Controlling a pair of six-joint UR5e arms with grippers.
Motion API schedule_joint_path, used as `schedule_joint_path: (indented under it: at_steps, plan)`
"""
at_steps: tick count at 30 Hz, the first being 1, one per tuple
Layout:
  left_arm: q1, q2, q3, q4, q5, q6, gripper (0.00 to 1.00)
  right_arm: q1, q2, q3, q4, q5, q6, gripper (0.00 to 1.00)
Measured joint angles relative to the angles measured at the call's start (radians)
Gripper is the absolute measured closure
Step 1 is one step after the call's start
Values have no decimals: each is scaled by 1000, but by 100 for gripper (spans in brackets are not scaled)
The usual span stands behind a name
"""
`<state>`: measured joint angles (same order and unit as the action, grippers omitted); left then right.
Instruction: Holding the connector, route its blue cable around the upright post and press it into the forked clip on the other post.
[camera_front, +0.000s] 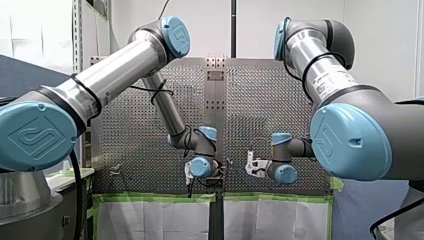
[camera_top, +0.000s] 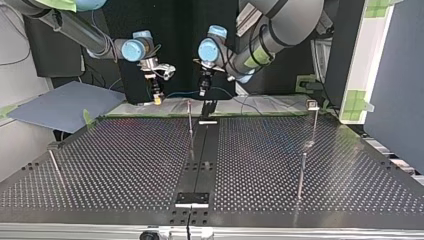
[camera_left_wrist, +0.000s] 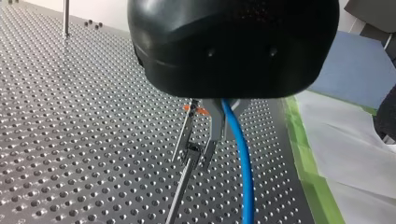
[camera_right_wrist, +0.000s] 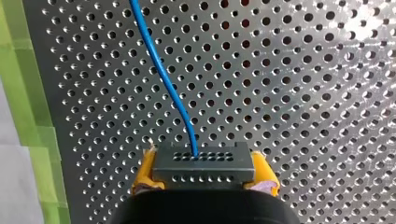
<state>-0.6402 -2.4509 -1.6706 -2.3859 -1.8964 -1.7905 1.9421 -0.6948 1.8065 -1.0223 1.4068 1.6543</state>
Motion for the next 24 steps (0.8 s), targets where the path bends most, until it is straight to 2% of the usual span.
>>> schedule_joint_path:
  at_steps: [11, 24]
  plan:
    - [15, 0, 16, 5, 19, -5, 93, -14, 3, -9, -1, -2, 1, 100]
    - [17, -19, 28, 19, 17, -8, 93, -32, 7, -11, 1, -1, 1, 100]
